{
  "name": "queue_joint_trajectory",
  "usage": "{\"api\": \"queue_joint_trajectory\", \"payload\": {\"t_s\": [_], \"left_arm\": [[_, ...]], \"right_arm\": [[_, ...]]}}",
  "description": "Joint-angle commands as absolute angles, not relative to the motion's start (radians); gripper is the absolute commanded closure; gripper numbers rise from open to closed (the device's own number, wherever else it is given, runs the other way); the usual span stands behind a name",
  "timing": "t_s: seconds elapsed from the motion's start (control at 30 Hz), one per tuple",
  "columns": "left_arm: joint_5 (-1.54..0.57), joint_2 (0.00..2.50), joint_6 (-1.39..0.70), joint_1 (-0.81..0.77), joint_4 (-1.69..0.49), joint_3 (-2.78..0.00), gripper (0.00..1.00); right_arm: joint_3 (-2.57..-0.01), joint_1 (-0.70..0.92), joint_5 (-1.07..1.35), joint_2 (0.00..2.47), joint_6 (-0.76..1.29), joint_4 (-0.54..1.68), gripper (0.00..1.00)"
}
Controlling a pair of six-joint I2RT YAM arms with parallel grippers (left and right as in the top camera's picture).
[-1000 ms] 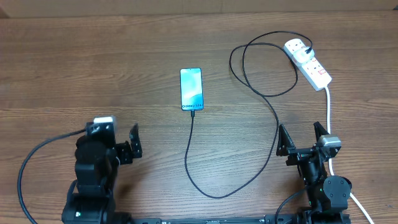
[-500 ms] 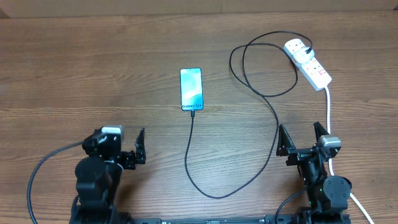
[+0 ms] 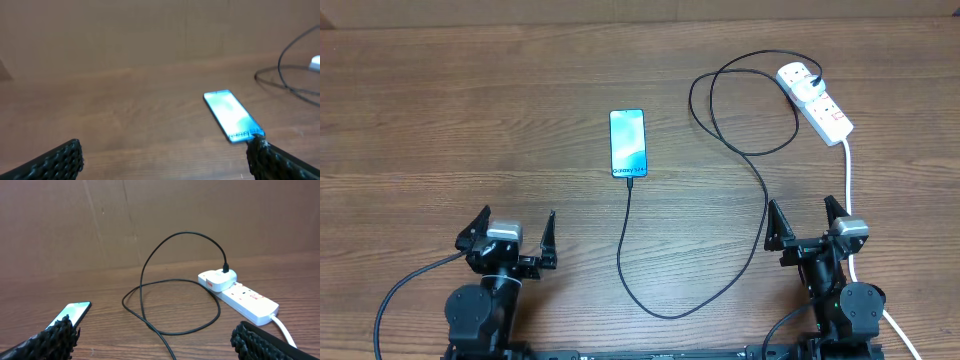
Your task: Plug charger to phone and switch on socket
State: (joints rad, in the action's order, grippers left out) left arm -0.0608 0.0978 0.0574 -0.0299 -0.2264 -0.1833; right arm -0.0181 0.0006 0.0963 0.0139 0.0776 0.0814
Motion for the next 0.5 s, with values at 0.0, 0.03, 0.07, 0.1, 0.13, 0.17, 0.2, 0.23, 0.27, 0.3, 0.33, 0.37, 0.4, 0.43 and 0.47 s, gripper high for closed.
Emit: {"api": "queue_joint_trajectory", "payload": {"t_s": [0.0, 0.03, 0.07, 0.1, 0.13, 0.17, 0.2, 0.23, 0.27, 0.3, 0.33, 0.37, 0.4, 0.43, 0.47], "left_arm": [[-0.072, 0.051, 0.058, -0.023, -0.169, -0.116, 0.00], [-0.072, 0.042, 0.046, -0.023, -0.147, -0.097, 0.00], [-0.072, 0.032, 0.034, -0.023, -0.122, -0.075, 0.00], [-0.072, 0.023, 0.020, -0.023, -0.100, -0.058, 0.00], [-0.072, 0.013, 0.010, -0.023, -0.075, -0.037, 0.00], [-0.072, 0.002, 0.000, -0.023, -0.051, -0.018, 0.00], [-0.073, 0.002, -0.010, -0.023, -0.028, -0.002, 0.00], [-0.070, 0.003, -0.014, -0.022, -0.041, -0.005, 0.00], [-0.070, 0.003, -0.015, -0.020, -0.041, -0.005, 0.00], [-0.070, 0.003, -0.014, -0.020, -0.041, -0.005, 0.00], [-0.067, 0.003, -0.014, -0.020, -0.041, -0.005, 0.00], [-0.062, 0.003, -0.012, -0.020, -0.044, -0.005, 0.00], [-0.057, 0.003, -0.006, -0.020, -0.057, -0.005, 0.00], [-0.051, 0.003, -0.007, -0.020, -0.077, -0.005, 0.00], [-0.045, 0.003, -0.007, -0.020, -0.077, -0.005, 0.00]], "right_arm": [[-0.008, -0.001, 0.088, 0.003, 0.074, 0.077, 0.00], [-0.009, -0.001, 0.088, 0.003, 0.074, 0.077, 0.00], [-0.009, -0.001, 0.088, 0.003, 0.074, 0.077, 0.00], [-0.008, -0.001, 0.088, 0.003, 0.074, 0.077, 0.00], [-0.009, -0.001, 0.088, 0.003, 0.074, 0.077, 0.00], [-0.009, -0.001, 0.088, 0.003, 0.074, 0.077, 0.00], [-0.009, -0.001, 0.088, 0.003, 0.074, 0.077, 0.00], [-0.009, -0.001, 0.088, 0.003, 0.074, 0.077, 0.00], [-0.009, -0.001, 0.088, 0.003, 0.074, 0.077, 0.00], [-0.009, -0.001, 0.088, 0.003, 0.074, 0.077, 0.00], [-0.009, -0.001, 0.088, 0.003, 0.074, 0.077, 0.00], [-0.009, -0.001, 0.088, 0.003, 0.074, 0.077, 0.00], [-0.009, -0.001, 0.088, 0.003, 0.074, 0.077, 0.00], [-0.009, -0.001, 0.088, 0.003, 0.074, 0.077, 0.00], [-0.009, -0.001, 0.088, 0.003, 0.074, 0.077, 0.00]]}}
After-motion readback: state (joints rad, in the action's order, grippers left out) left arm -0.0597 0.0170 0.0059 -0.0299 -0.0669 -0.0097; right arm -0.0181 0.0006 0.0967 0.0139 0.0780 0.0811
